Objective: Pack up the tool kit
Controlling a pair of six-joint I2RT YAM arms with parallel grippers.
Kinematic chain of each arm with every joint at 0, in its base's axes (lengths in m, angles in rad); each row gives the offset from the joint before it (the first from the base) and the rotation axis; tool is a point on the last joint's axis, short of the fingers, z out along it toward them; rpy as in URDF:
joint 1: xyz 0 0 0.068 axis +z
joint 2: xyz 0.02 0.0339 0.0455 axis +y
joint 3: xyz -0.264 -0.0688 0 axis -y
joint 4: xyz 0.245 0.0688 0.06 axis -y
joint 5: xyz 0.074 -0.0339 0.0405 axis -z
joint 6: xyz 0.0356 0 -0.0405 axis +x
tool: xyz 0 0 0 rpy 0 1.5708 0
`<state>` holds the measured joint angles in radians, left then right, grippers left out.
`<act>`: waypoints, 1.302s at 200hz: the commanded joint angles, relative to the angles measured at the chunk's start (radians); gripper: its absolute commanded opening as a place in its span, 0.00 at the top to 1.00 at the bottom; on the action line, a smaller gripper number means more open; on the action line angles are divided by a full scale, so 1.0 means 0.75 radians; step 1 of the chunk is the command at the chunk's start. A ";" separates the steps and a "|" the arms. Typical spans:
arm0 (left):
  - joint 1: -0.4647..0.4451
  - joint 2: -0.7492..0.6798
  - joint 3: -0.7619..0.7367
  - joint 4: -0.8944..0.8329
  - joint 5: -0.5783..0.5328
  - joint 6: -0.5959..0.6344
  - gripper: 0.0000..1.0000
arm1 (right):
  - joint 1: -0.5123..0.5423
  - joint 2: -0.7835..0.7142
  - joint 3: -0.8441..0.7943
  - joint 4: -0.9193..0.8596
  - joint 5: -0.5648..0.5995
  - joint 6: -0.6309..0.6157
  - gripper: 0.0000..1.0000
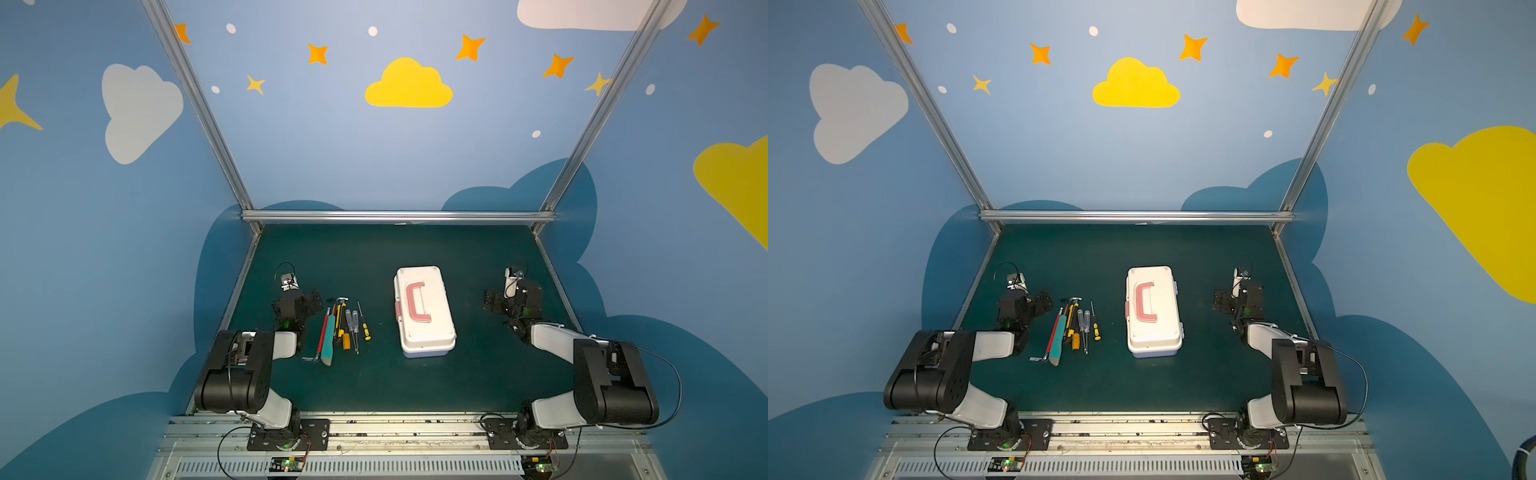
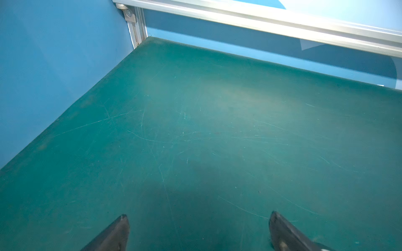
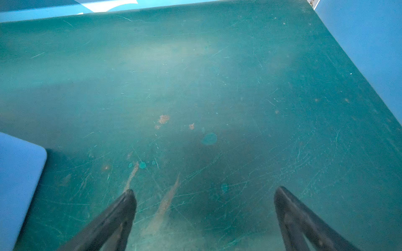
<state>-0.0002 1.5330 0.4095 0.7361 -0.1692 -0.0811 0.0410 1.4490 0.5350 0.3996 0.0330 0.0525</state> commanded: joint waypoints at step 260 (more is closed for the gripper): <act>0.002 -0.159 0.102 -0.246 0.003 0.006 0.00 | 0.004 -0.035 0.110 -0.112 0.009 -0.066 0.02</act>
<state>-0.0002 1.5215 0.4099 0.7288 -0.1692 -0.0826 0.0410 1.4487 0.5388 0.3916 0.0330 0.0433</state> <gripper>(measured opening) 0.997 0.985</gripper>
